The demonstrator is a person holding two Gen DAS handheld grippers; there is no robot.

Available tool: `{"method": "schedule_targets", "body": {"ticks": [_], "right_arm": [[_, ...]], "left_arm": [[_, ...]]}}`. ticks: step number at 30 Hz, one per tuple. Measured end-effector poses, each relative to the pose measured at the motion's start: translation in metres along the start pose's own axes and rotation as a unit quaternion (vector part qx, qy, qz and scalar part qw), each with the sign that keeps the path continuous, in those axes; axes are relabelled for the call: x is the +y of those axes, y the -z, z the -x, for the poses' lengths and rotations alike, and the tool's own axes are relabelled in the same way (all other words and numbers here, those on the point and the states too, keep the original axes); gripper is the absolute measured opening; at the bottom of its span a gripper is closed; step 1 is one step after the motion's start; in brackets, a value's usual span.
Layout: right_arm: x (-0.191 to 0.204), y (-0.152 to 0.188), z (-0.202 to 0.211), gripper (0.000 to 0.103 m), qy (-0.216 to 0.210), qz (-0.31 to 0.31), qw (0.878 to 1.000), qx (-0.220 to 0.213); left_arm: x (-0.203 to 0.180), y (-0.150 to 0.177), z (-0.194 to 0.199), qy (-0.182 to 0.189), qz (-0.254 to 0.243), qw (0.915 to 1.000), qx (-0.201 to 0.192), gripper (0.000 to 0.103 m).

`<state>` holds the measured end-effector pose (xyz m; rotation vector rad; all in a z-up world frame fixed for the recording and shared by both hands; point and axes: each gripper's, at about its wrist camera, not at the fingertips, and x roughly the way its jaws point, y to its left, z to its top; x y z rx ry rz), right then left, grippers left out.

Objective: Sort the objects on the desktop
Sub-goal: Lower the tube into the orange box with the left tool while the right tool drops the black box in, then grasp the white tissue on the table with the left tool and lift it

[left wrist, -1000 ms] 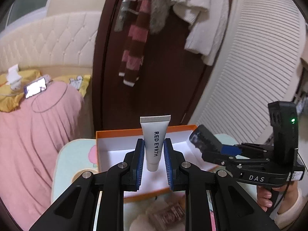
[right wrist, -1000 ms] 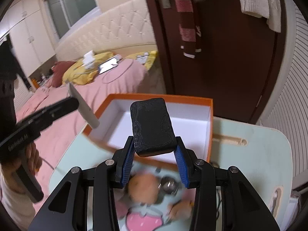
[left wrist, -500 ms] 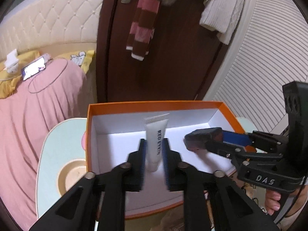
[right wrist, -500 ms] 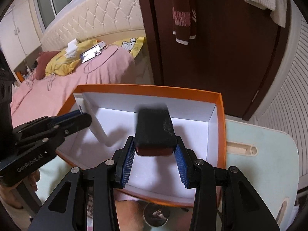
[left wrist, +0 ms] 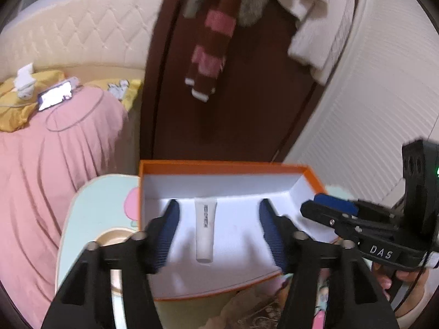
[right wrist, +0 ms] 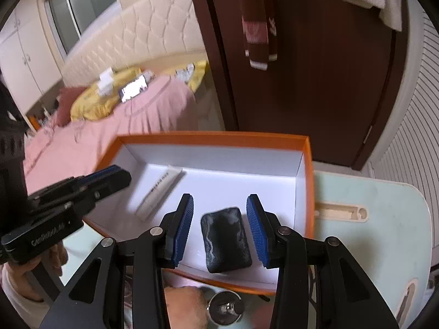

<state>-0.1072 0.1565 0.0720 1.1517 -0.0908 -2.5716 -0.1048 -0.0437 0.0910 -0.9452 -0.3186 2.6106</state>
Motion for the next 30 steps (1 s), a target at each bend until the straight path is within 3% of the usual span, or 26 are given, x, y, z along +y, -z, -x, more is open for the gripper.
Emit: {"method": "schedule_targets", "body": {"ticks": [9, 17, 21, 24, 26, 28, 30], "right_arm": [[-0.004, 0.012, 0.054, 0.043, -0.011, 0.001, 0.998, -0.062], [-0.022, 0.054, 0.070, 0.043, 0.004, -0.023, 0.998, -0.051], [-0.038, 0.079, 0.069, 0.043, 0.008, -0.052, 0.998, -0.027], [-0.046, 0.096, 0.067, 0.043, 0.015, -0.067, 0.998, -0.008], [-0.047, 0.103, 0.068, 0.043, 0.013, -0.073, 0.997, -0.003], [-0.048, 0.108, 0.068, 0.043, 0.012, -0.077, 0.997, 0.000], [-0.046, 0.110, 0.068, 0.043, 0.011, -0.073, 0.997, 0.004]], "left_arm": [[-0.006, 0.015, 0.055, -0.020, -0.033, 0.9992, -0.009, 0.063], [-0.007, 0.070, 0.065, -0.035, -0.050, 0.9977, 0.031, 0.062], [-0.006, 0.089, 0.054, -0.046, -0.059, 0.9962, 0.044, 0.050], [-0.008, 0.097, 0.045, -0.042, -0.069, 0.9950, 0.060, 0.048], [-0.010, 0.100, 0.041, -0.039, -0.075, 0.9942, 0.067, 0.038], [-0.010, 0.103, 0.035, -0.043, -0.082, 0.9926, 0.079, 0.022], [-0.008, 0.107, 0.029, -0.046, -0.085, 0.9913, 0.089, 0.021]]}}
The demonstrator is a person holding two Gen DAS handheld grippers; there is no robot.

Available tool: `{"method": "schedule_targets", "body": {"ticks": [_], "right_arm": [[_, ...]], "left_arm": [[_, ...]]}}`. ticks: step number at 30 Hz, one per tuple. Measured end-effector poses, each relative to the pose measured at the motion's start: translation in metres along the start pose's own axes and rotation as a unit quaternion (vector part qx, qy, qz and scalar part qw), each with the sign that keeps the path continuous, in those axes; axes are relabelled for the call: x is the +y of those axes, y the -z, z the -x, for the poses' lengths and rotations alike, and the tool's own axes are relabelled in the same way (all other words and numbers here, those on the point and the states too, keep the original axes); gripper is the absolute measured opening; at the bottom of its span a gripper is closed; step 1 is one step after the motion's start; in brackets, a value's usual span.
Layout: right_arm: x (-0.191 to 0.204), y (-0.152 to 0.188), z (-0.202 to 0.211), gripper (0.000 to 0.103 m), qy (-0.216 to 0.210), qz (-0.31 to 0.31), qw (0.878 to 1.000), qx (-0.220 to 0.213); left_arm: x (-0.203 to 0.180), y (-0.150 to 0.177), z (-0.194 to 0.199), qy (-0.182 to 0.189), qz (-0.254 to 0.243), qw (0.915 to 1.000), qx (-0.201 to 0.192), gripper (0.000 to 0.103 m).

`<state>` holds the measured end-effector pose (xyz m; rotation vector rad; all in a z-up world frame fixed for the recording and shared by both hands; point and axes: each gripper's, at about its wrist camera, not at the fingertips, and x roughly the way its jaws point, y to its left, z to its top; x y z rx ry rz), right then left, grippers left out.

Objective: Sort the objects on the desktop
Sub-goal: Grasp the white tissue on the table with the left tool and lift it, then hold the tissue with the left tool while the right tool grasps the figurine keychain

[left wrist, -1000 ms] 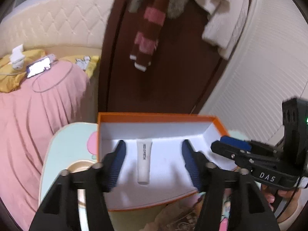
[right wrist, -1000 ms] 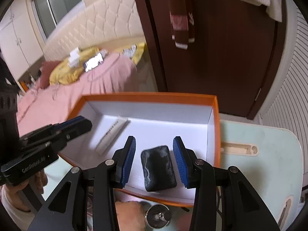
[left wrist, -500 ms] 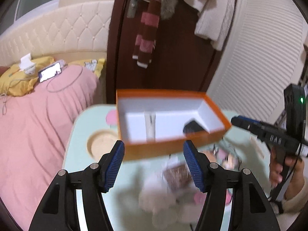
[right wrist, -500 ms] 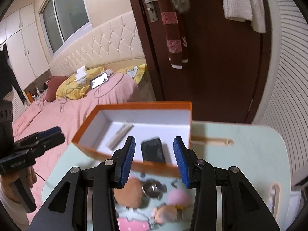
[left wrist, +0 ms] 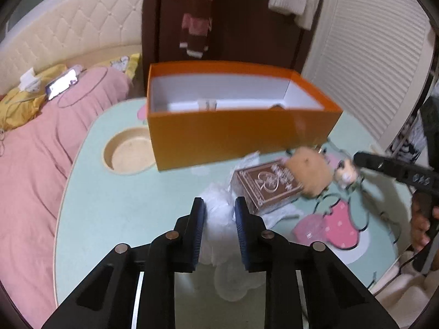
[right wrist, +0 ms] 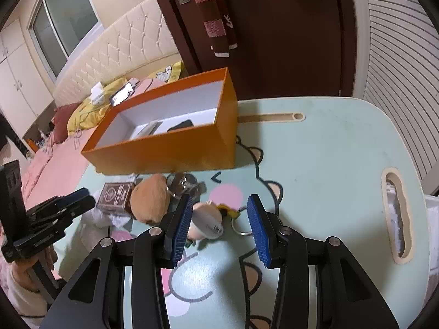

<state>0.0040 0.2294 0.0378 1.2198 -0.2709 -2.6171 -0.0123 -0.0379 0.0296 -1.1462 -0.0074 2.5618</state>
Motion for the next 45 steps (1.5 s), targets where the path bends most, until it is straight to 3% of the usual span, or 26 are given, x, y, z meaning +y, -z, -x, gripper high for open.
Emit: {"method": "schedule_targets", "body": {"ticks": [10, 13, 18, 21, 24, 27, 30, 33, 36, 45], "right_arm": [[0.004, 0.006, -0.002, 0.043, -0.003, 0.011, 1.000, 0.001], [0.005, 0.007, -0.002, 0.043, -0.005, 0.018, 1.000, 0.005], [0.013, 0.012, -0.007, 0.044, -0.003, 0.033, 0.999, 0.012], [0.016, 0.015, -0.010, 0.063, 0.006, 0.040, 0.999, 0.012], [0.016, 0.016, -0.010, 0.066, 0.005, 0.037, 0.999, 0.005], [0.017, 0.018, -0.014, 0.066, 0.017, 0.047, 0.999, 0.003], [0.019, 0.022, -0.020, 0.066, 0.034, 0.065, 0.997, 0.006], [0.023, 0.022, -0.020, 0.047, 0.040, 0.082, 0.996, 0.005], [0.022, 0.022, -0.020, 0.046, 0.037, 0.081, 0.996, 0.005], [0.021, 0.022, -0.018, 0.044, 0.027, 0.072, 0.997, -0.008]], "left_arm": [[-0.002, 0.006, -0.004, -0.005, -0.006, 1.0000, -0.003, 0.023], [0.001, 0.007, -0.003, -0.001, 0.004, 1.0000, -0.001, 0.031], [-0.002, 0.010, -0.003, -0.021, -0.009, 0.9997, -0.004, 0.032], [-0.005, 0.011, -0.004, -0.030, -0.020, 0.9993, -0.006, 0.031], [-0.005, 0.011, -0.003, -0.033, -0.022, 0.9992, -0.006, 0.022], [-0.002, 0.010, 0.000, -0.025, -0.011, 0.9995, -0.013, 0.021], [-0.007, 0.007, 0.018, -0.025, -0.023, 0.9974, -0.063, 0.021], [-0.009, 0.004, 0.042, -0.011, -0.024, 0.9914, -0.128, 0.021], [-0.006, 0.003, 0.059, 0.004, -0.014, 0.9845, -0.175, 0.021], [0.013, 0.008, 0.042, -0.001, 0.030, 0.9893, -0.143, 0.021]]}}
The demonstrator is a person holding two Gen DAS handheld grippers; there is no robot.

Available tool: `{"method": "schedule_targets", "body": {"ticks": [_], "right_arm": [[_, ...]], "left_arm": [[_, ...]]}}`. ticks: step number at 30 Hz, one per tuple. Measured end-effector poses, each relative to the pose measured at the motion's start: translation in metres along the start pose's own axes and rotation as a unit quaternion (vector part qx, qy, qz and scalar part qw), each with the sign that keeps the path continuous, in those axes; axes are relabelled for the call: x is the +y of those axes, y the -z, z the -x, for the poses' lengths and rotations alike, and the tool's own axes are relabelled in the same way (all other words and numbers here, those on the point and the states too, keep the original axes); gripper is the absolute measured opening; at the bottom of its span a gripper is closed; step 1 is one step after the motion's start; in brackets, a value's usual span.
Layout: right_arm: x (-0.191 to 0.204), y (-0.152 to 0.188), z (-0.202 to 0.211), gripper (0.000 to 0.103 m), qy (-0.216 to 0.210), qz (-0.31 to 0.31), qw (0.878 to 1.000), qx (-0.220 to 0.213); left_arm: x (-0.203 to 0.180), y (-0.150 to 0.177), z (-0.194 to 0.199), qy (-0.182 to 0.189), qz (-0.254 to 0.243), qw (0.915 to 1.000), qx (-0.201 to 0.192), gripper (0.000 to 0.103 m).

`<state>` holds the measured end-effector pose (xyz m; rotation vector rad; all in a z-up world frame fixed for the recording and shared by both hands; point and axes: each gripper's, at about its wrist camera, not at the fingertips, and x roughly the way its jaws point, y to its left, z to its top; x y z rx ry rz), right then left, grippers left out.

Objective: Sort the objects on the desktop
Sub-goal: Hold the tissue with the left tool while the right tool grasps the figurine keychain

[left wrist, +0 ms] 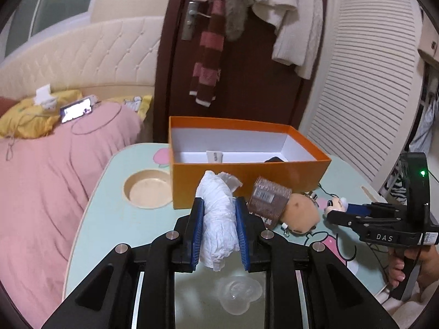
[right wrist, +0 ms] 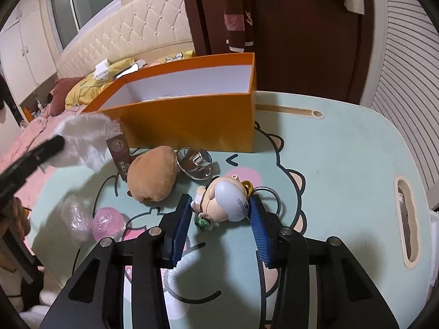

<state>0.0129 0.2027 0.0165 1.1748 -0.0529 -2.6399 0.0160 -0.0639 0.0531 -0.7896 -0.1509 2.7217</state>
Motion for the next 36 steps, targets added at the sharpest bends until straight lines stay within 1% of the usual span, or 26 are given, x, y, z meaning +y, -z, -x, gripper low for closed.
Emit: {"method": "schedule_targets", "body": {"ticks": [8, 11, 15, 17, 24, 26, 27, 31, 36], "right_arm": [[0.005, -0.001, 0.004, 0.043, -0.002, 0.008, 1.000, -0.010], [0.007, -0.003, 0.005, 0.043, -0.003, 0.010, 1.000, -0.013], [0.008, -0.004, 0.008, 0.043, -0.007, 0.011, 1.000, -0.019], [0.009, -0.006, 0.009, 0.043, -0.011, 0.009, 1.000, -0.020], [0.013, -0.013, 0.013, 0.043, -0.020, 0.009, 0.999, -0.031], [0.015, -0.017, 0.016, 0.042, -0.021, 0.011, 0.999, -0.037], [0.016, -0.019, 0.017, 0.038, -0.023, 0.013, 0.999, -0.040], [0.021, -0.027, 0.020, 0.038, -0.027, 0.019, 0.998, -0.049], [0.022, -0.027, 0.014, 0.038, -0.021, 0.021, 0.999, -0.042]], "left_arm": [[-0.002, 0.003, -0.001, -0.006, -0.001, 1.0000, 0.004, 0.021], [-0.004, 0.001, 0.004, -0.004, 0.001, 1.0000, -0.008, 0.021], [-0.005, -0.003, 0.015, -0.003, 0.001, 0.9994, -0.036, 0.021], [-0.006, -0.005, 0.016, -0.002, 0.001, 0.9992, -0.040, 0.021], [-0.007, -0.009, 0.015, -0.002, 0.000, 0.9993, -0.037, 0.021], [-0.007, -0.010, 0.014, -0.001, 0.000, 0.9993, -0.037, 0.021], [-0.007, -0.010, 0.013, 0.000, -0.001, 0.9994, -0.035, 0.021], [-0.006, -0.010, 0.010, 0.001, -0.003, 0.9996, -0.030, 0.021], [-0.005, -0.007, 0.006, 0.000, 0.000, 0.9997, -0.022, 0.021]]}}
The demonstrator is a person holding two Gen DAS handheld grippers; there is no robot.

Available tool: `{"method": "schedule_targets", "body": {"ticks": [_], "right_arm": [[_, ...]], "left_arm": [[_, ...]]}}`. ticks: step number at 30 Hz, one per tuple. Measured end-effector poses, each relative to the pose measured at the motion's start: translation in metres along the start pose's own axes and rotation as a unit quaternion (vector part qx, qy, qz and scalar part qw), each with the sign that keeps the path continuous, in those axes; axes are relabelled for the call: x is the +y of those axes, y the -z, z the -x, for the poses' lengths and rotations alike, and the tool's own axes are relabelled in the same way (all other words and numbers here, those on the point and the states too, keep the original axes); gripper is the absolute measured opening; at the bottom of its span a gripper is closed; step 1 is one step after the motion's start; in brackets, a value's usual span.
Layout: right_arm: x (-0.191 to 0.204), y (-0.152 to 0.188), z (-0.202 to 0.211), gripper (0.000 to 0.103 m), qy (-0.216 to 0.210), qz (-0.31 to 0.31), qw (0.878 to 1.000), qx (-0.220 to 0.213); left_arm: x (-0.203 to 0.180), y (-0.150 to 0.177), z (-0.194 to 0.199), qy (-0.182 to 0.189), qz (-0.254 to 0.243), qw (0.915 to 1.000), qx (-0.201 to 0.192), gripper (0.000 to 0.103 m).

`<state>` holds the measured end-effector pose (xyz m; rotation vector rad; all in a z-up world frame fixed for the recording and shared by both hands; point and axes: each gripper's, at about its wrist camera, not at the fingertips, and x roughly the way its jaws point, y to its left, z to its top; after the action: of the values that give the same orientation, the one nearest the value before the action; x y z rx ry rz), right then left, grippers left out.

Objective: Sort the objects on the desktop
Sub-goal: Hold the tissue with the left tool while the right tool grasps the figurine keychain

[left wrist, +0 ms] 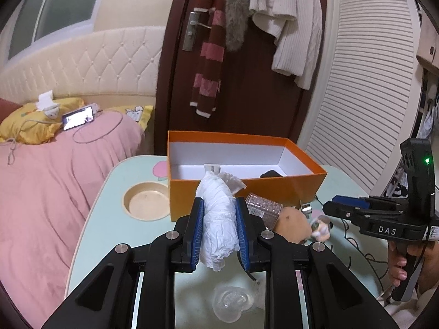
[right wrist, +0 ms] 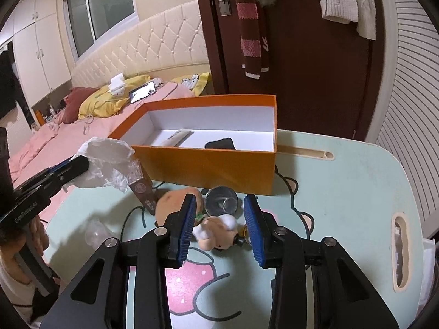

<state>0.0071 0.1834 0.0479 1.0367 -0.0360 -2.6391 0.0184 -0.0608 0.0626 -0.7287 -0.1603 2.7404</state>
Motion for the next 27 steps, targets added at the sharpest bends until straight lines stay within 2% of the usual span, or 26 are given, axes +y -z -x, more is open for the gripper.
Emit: {"method": "schedule_targets", "body": {"ticks": [4, 7, 8, 10, 11, 15, 18, 23, 24, 25, 27], "right_arm": [[-0.008, 0.005, -0.006, 0.038, 0.002, -0.017, 1.000, 0.017], [-0.011, 0.009, -0.009, 0.042, 0.009, -0.024, 0.999, 0.024], [-0.012, 0.010, -0.010, 0.046, 0.012, -0.026, 0.999, 0.026], [-0.012, 0.012, -0.012, 0.066, 0.018, -0.028, 0.999, 0.025], [-0.012, 0.012, -0.012, 0.069, 0.020, -0.030, 0.999, 0.022], [-0.010, 0.013, -0.016, 0.070, 0.024, -0.021, 0.999, 0.028], [-0.008, 0.015, -0.017, 0.070, 0.000, -0.022, 0.999, 0.034], [-0.002, 0.021, -0.028, 0.069, -0.009, -0.012, 0.999, 0.050], [-0.002, 0.021, -0.029, 0.062, -0.012, -0.011, 0.999, 0.052], [-0.001, 0.021, -0.029, 0.049, -0.014, -0.008, 0.999, 0.052], [0.001, 0.022, -0.028, 0.038, -0.016, -0.002, 0.998, 0.053]], "left_arm": [[0.000, 0.001, 0.000, 0.001, 0.002, 1.0000, 0.002, 0.021], [-0.001, 0.003, -0.001, 0.003, 0.002, 1.0000, 0.004, 0.021], [-0.001, 0.003, -0.002, 0.002, 0.002, 1.0000, 0.005, 0.021], [-0.001, 0.004, -0.003, 0.003, 0.003, 1.0000, 0.007, 0.021], [-0.001, 0.004, -0.003, 0.003, 0.004, 1.0000, 0.008, 0.021], [0.000, 0.005, -0.004, 0.004, 0.006, 0.9999, 0.012, 0.021], [-0.001, 0.006, -0.004, 0.005, 0.008, 0.9999, 0.013, 0.021], [-0.002, 0.006, -0.003, 0.007, 0.006, 0.9999, 0.013, 0.021], [-0.002, 0.006, -0.002, 0.007, 0.006, 0.9999, 0.013, 0.021], [-0.002, 0.006, -0.002, 0.007, 0.006, 0.9999, 0.013, 0.021], [-0.002, 0.006, -0.002, 0.007, 0.006, 0.9999, 0.012, 0.021]]}}
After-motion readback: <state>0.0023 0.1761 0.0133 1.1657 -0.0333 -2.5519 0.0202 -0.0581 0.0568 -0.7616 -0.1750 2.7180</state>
